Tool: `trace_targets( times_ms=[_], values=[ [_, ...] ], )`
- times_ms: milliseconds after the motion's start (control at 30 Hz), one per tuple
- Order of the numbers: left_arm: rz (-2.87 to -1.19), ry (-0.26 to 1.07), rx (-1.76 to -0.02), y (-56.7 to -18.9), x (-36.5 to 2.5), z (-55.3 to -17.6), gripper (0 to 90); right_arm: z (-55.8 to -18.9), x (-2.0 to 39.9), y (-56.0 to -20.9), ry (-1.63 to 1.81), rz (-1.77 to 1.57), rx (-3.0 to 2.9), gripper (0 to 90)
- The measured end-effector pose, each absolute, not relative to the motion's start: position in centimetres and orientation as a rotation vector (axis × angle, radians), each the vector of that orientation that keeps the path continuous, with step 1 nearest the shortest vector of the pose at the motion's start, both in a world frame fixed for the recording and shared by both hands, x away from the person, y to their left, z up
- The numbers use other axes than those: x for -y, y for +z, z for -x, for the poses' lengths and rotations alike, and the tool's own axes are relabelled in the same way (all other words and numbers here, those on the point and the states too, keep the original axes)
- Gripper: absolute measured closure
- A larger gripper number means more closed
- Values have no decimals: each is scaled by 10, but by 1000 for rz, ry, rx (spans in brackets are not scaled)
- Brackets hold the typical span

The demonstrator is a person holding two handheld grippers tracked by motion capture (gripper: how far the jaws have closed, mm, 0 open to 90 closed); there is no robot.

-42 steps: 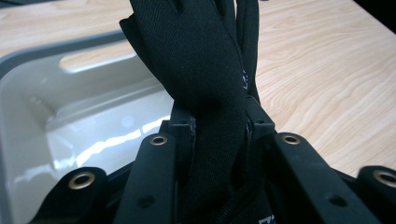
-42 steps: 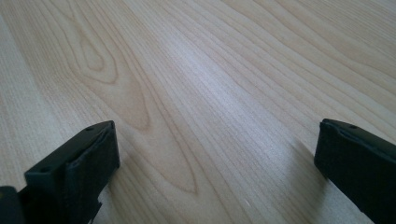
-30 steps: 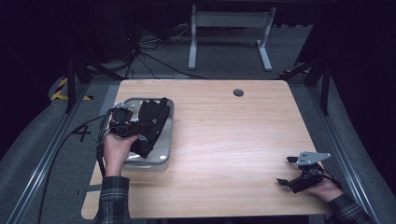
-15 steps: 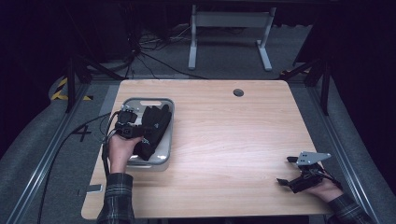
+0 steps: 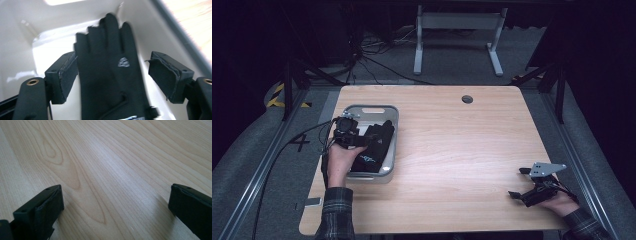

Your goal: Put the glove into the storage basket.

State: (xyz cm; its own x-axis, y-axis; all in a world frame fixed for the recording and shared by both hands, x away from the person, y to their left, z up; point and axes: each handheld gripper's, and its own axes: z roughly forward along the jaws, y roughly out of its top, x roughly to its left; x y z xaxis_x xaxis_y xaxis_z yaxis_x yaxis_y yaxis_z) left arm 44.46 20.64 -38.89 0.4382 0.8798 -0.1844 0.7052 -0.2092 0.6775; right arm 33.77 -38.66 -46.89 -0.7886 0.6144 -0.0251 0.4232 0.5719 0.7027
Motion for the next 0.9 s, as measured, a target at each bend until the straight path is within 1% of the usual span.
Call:
trace_targets(
  times_ms=[167, 500, 700, 900],
  values=[
    [-1958, 306, -1280, -382, -191, -439, 203, -338, 387, -469, 1031, -858, -2540, 4],
    [-1948, 333, -1169, -366, -159, -428, 201, -338, 387, -469, 1032, -855, -2542, 4],
    [-1959, 301, -1092, -358, -136, -419, 196, -338, 387, -469, 1031, -855, -2542, 4],
    [-1980, 275, -1037, -359, -115, -414, 196, -338, 387, -469, 1031, -855, -2542, 4]
  ],
)
